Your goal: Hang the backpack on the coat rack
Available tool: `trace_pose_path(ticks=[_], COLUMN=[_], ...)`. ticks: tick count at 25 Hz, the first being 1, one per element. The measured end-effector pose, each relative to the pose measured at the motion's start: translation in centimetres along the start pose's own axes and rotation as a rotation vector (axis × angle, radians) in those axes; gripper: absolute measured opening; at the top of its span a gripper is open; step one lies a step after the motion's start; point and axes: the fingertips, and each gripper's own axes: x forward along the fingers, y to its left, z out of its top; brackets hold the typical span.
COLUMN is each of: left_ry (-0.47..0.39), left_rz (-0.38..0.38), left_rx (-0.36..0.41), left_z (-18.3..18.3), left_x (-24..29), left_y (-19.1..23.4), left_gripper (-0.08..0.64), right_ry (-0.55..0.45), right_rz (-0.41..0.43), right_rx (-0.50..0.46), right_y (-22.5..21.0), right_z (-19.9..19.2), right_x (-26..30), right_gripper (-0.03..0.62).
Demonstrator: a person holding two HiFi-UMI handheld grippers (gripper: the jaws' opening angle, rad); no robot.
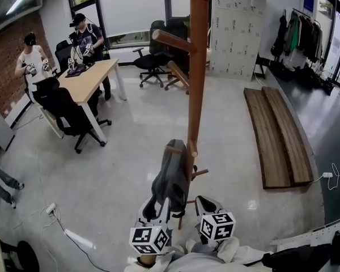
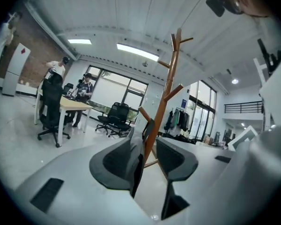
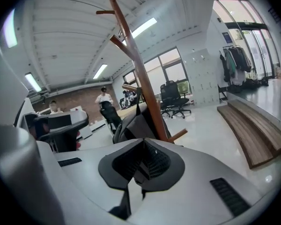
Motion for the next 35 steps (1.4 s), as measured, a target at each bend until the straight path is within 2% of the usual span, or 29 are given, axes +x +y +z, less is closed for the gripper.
trace_pose_path(ticks=[2, 3, 7, 9, 14, 19, 24, 35], left_ry=[0.001, 0.002, 0.052, 0.083, 0.086, 0.076, 0.106, 0.091], left_rz=[0.049, 0.063, 0.119, 0.139, 0.081, 0.073, 0.091, 0.165], left_rx=[-0.002, -0.006, -0.012, 0.0, 0.007, 0.016, 0.003, 0.022], left_z=[-0.5, -0.8, -2.3, -2.7, -2.5, -2.0, -2.7, -3.9], left_x=[-0.9, -1.2, -1.8, -2.3, -3.4, -3.8, -3.8, -5.4], left_y=[0.2, 0.3, 0.9, 1.1, -0.4, -1.2, -2.0, -6.1], left_gripper=[0.061, 0.035, 0.031, 0.003, 0.003, 0.003, 0.003, 0.003], right_ry=[-0.012, -0.017, -0.039, -0.052, -0.082, -0.103, -0.125, -0.113], right_rz=[0.027, 0.04, 0.077, 0.086, 0.083, 0.088, 0.099, 0.128], right_rx=[-0.023, -0.034, -0.079, -0.097, -0.102, -0.097, -0.101, -0.099], right_y=[1.2, 1.7, 3.9, 4.9, 5.8, 6.1, 5.7, 2.9], right_z=[0.3, 0.4, 1.0, 1.3, 1.3, 1.5, 1.9, 0.8], right_x=[0.4, 0.6, 1.2, 1.0, -0.2, -1.3, -2.8, -7.3], right_gripper=[0.014, 0.014, 0.014, 0.014, 0.014, 0.014, 0.014, 0.014])
